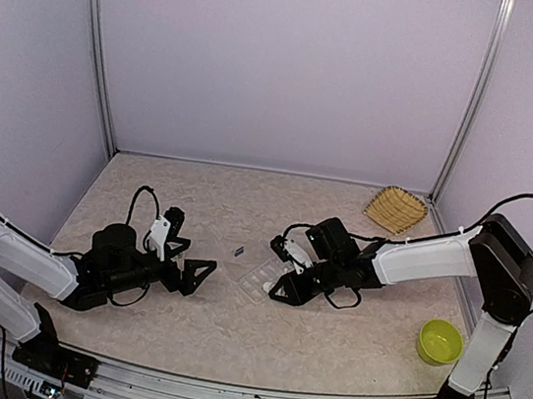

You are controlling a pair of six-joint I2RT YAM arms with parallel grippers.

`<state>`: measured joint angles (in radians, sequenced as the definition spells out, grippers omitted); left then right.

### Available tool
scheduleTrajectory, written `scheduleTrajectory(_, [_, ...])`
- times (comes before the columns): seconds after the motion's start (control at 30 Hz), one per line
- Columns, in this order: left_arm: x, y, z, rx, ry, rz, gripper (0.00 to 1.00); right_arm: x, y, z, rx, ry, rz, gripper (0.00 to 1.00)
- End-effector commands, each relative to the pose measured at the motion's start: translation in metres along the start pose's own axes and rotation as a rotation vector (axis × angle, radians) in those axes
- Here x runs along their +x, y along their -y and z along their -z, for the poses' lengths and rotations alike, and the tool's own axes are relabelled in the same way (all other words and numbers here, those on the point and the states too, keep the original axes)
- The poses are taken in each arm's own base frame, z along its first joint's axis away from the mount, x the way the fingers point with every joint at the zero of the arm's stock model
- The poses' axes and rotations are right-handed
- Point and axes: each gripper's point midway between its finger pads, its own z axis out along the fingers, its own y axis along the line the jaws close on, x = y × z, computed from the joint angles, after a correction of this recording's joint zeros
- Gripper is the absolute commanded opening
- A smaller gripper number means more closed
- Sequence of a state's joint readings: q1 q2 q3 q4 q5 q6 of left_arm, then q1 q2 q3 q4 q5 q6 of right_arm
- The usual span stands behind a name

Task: Sort the pills into containers
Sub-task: Pour the pill into the compartment of the pill container.

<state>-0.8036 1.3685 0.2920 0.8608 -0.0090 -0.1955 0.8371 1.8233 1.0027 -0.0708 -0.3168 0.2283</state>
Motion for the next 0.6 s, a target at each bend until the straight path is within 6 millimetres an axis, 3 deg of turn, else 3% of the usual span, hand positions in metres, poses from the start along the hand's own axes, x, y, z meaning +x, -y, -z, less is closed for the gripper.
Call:
scheduleTrajectory(0.0, [-0.0031, -0.0007, -0.0004, 0.005, 0.016, 0.003, 0.99, 0.0151, 0.0002, -0.0050, 0.014, -0.070, 0.000, 0.12])
scheduleTrajectory(0.57, [-0.0031, -0.0003, -0.0005, 0.007, 0.015, 0.004, 0.99, 0.0167, 0.0012, -0.0015, 0.030, -0.110, 0.016, 0.12])
